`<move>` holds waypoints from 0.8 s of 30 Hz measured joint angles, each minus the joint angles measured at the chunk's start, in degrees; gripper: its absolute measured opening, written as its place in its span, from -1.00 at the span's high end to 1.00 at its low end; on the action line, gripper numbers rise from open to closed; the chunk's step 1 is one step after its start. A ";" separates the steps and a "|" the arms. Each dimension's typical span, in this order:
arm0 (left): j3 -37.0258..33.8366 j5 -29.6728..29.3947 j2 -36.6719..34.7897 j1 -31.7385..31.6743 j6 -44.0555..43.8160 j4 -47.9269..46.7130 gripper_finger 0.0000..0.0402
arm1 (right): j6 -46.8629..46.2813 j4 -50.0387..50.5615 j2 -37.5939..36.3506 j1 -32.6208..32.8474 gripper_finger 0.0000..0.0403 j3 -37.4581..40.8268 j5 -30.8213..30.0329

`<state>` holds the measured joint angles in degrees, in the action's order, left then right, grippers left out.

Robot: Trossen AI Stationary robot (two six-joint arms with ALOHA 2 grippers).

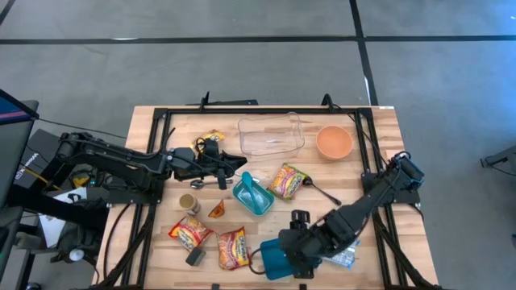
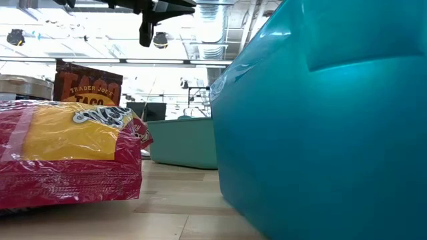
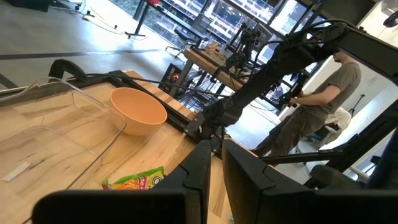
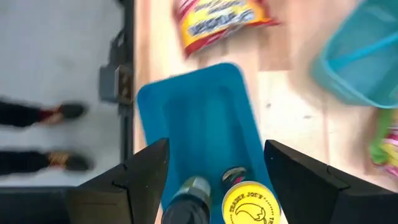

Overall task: Pick & Place Food Item
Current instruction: Put the green noodle pack into the transparent bin

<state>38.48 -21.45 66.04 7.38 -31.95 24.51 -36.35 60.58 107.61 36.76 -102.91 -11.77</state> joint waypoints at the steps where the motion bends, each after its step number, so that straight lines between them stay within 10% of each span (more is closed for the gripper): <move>1: 0.00 0.02 0.00 0.00 0.00 0.00 0.82 | -1.86 -0.04 0.00 0.62 -0.27 0.00 -2.53; 13: 0.00 0.06 0.00 0.00 -0.02 -0.01 0.82 | -25.31 0.23 -0.07 7.26 -0.27 0.00 -29.93; 24: 0.00 0.28 0.00 0.00 -0.02 0.00 0.82 | -30.37 0.73 -0.07 7.05 -0.27 0.02 -30.26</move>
<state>38.48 -21.17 66.04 7.38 -31.97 24.51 -66.71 61.31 107.55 43.80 -102.89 -42.03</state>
